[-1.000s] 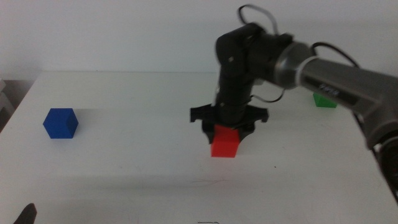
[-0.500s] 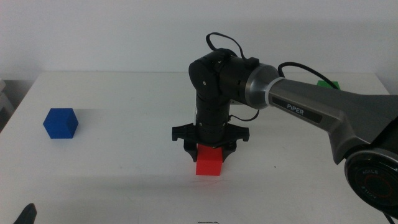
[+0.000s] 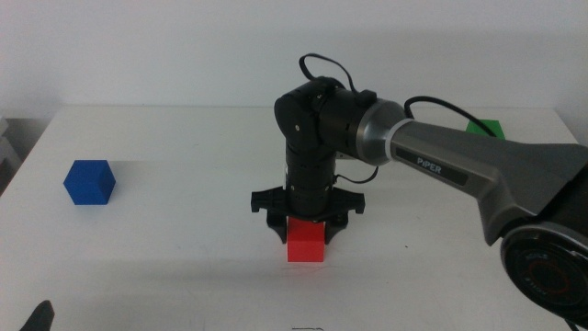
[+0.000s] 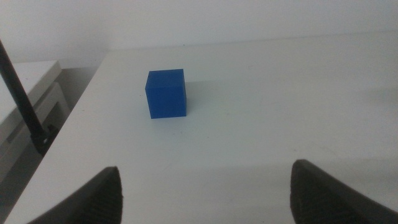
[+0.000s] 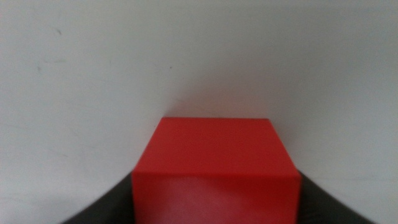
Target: Stack red cubes first, then green, then blue cubes in a specific spot.
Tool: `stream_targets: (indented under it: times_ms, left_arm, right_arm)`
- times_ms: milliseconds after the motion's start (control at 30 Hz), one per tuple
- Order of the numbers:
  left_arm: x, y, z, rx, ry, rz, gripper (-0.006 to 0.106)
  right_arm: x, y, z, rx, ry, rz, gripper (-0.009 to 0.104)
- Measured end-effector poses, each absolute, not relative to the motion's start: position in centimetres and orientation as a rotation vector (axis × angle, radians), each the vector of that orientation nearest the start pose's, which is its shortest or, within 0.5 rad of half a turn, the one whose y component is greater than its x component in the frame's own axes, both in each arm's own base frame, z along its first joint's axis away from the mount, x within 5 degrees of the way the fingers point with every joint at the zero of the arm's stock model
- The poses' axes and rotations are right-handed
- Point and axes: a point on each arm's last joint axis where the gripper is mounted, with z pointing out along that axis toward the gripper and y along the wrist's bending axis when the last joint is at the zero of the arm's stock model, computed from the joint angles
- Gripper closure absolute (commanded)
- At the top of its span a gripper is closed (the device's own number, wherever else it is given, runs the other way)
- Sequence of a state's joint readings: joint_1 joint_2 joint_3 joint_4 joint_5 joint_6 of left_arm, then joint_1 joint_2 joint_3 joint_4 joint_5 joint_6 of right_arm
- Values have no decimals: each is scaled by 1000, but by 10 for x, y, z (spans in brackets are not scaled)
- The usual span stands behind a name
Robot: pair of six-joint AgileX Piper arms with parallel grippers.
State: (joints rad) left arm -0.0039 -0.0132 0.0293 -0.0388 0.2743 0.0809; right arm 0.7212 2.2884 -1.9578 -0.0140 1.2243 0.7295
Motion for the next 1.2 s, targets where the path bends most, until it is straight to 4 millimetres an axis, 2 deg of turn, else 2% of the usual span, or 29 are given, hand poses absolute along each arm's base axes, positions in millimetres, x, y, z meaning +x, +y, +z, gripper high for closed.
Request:
stream_targets:
  times_ms: [200,633,1033,1200]
  left_arm:
    - [55,-1,179,50,1773,19,9]
    - [55,-1,179,50,1773,19,9]
    - [55,-1,179,50,1773,19,9]
    - [55,-1,179,50,1773,19,9]
  right_arm:
    - [355,314,171,12,3075,89,1]
    - [353,318,189,-9,3040,134,1]
    - [348,310,237,-19,2939,193,1]
    - [343,299,275,-68,2862,239,1]
